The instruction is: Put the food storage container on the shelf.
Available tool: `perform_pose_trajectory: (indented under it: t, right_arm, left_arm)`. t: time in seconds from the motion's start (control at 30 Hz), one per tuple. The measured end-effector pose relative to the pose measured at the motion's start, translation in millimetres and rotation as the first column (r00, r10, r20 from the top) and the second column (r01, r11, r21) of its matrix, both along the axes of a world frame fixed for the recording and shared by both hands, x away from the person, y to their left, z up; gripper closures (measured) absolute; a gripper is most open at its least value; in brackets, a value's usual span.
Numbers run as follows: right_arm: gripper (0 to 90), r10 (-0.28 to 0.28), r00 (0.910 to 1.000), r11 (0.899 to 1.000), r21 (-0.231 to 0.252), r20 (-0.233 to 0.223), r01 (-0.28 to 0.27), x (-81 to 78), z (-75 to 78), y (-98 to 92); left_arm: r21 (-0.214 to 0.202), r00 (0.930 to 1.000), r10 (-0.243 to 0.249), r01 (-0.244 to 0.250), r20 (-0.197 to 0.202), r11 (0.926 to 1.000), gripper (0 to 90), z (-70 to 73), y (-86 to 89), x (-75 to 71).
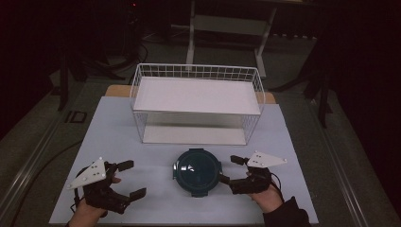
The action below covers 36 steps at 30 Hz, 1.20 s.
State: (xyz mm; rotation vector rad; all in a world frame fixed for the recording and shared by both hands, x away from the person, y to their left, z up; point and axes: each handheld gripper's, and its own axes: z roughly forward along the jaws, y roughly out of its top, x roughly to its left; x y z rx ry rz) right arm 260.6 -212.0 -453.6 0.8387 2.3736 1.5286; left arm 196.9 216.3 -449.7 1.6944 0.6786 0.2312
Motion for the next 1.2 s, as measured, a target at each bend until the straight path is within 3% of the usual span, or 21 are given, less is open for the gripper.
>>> perform_pose_trajectory:
  t: [0.17, 0.2, 0.43, 0.47, 0.53, 0.63, 0.73, 0.93, 1.2]
  right_arm:
    - [10.7, 0.001, 0.9986, 1.000, 0.000, 0.052, -0.001, -2.7, 8.4, 2.6]
    - [12.9, -0.027, 0.9955, 0.999, -0.017, 0.091, 0.028, -3.7, 11.8, 3.5]
    - [17.9, -0.017, 0.9902, 1.000, 0.006, 0.138, 0.016, -5.4, 19.1, 4.2]
    - [17.9, -0.020, 0.9886, 1.000, 0.001, 0.149, 0.020, -6.0, 19.7, 4.7]
    - [18.6, 0.005, 0.9882, 1.000, 0.020, 0.153, -0.008, -7.9, 22.0, 5.9]
    - [18.7, 0.017, 0.9901, 1.000, 0.005, 0.139, -0.018, -9.5, 22.5, 7.9]
    - [18.5, 0.002, 0.9891, 1.000, -0.001, 0.147, -0.002, -11.5, 22.3, 9.3]
    - [12.8, -0.032, 0.9857, 0.998, 0.056, 0.166, 0.023, -13.0, 24.6, 6.3]
    - [11.6, -0.047, 0.9852, 0.999, 0.033, 0.165, 0.042, -16.2, 25.4, 6.4]
  left_arm:
    - [0.004, 1.0000, 0.002, -0.002, 0.004, 1.0000, 0.0, 10.4, -4.3, 3.2]
    - [0.006, 1.0000, 0.004, -0.004, -0.001, 1.0000, 0.0, 12.5, -5.4, 4.5]
    - [0.043, 0.9996, 0.007, -0.006, -0.027, 0.9990, 0.0, 21.8, -18.4, 14.1]
    - [0.047, 0.9989, -0.005, 0.007, -0.046, 0.9989, 0.0, 22.7, -21.7, 16.8]
    - [0.052, 0.9977, -0.012, 0.015, -0.066, 0.9985, 0.0, 23.1, -26.8, 21.3]
    - [0.058, 0.9947, -0.009, 0.015, -0.103, 0.9982, 0.0, 21.6, -34.3, 29.2]
    - [0.082, 0.9916, 0.005, 0.006, -0.129, 0.9966, 0.0, 19.1, -42.5, 38.6]
    - [0.105, 0.9859, 0.014, 0.003, -0.167, 0.9944, 0.0, 10.2, -58.9, 52.0]
    - [0.155, 0.9784, 0.043, -0.012, -0.202, 0.9878, 0.0, -1.0, -69.7, 65.6]
